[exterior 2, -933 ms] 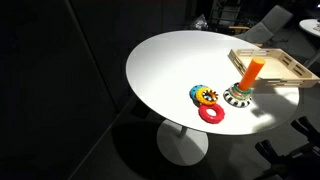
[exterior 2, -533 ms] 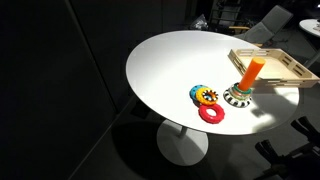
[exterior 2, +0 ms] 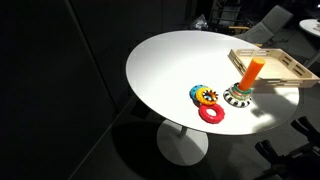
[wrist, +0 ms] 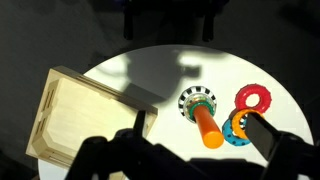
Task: Remove the clear and green rings from the orange stand
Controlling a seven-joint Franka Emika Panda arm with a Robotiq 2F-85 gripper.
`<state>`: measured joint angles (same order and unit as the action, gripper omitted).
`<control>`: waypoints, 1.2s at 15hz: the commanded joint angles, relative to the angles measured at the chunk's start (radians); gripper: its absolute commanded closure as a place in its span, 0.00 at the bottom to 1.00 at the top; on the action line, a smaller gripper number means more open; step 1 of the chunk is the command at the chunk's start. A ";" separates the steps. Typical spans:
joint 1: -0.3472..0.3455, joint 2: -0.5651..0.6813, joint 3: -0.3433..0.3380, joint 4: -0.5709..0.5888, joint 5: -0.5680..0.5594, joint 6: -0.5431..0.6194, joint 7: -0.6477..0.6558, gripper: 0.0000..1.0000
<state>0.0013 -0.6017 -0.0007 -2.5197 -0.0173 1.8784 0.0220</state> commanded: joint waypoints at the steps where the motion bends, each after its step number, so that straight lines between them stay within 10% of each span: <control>1: -0.002 0.000 0.002 0.002 0.001 -0.002 -0.001 0.00; 18: 0.044 0.182 0.061 -0.048 0.044 0.297 0.037 0.00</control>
<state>0.0323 -0.4309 0.0504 -2.5410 0.0098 2.1296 0.0393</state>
